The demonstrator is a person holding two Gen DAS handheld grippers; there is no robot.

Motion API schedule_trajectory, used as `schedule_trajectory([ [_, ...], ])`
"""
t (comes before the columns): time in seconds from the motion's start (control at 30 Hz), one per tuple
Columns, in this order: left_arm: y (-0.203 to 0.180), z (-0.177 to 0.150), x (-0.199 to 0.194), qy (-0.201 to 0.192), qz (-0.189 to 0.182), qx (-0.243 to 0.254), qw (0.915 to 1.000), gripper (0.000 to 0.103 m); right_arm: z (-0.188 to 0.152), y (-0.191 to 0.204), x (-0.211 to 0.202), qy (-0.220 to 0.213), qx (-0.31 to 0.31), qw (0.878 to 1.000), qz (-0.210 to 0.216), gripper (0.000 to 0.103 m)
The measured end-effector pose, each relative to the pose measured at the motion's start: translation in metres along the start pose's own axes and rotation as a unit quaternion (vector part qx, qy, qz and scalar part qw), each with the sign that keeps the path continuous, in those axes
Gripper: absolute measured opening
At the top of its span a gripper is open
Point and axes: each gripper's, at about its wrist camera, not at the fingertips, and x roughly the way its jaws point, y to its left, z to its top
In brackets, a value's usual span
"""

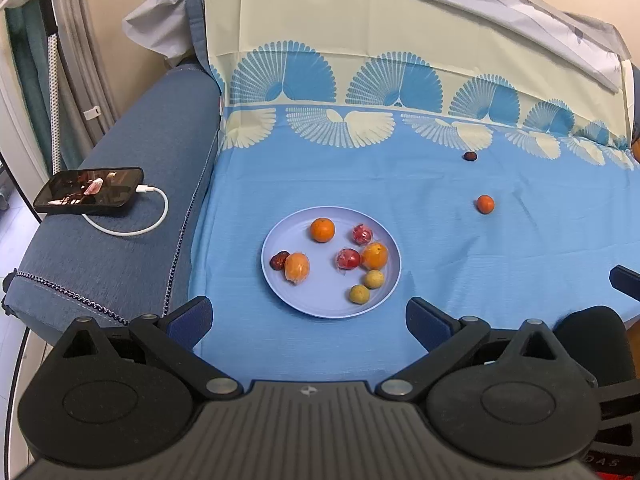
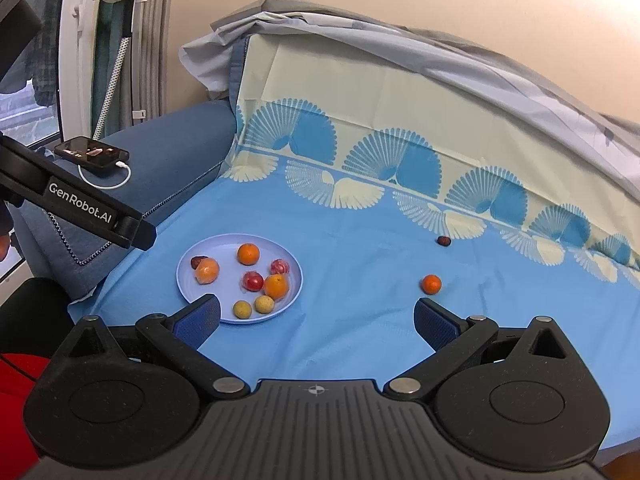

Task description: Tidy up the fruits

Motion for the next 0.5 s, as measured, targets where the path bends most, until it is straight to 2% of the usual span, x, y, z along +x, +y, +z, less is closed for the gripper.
schedule_trajectory([
  [0.5, -0.008, 0.004, 0.029, 0.034, 0.007, 0.008, 0.9994, 0.103, -0.008, -0.013, 0.022, 0.025, 0.03, 0.999, 0.013, 0.102],
])
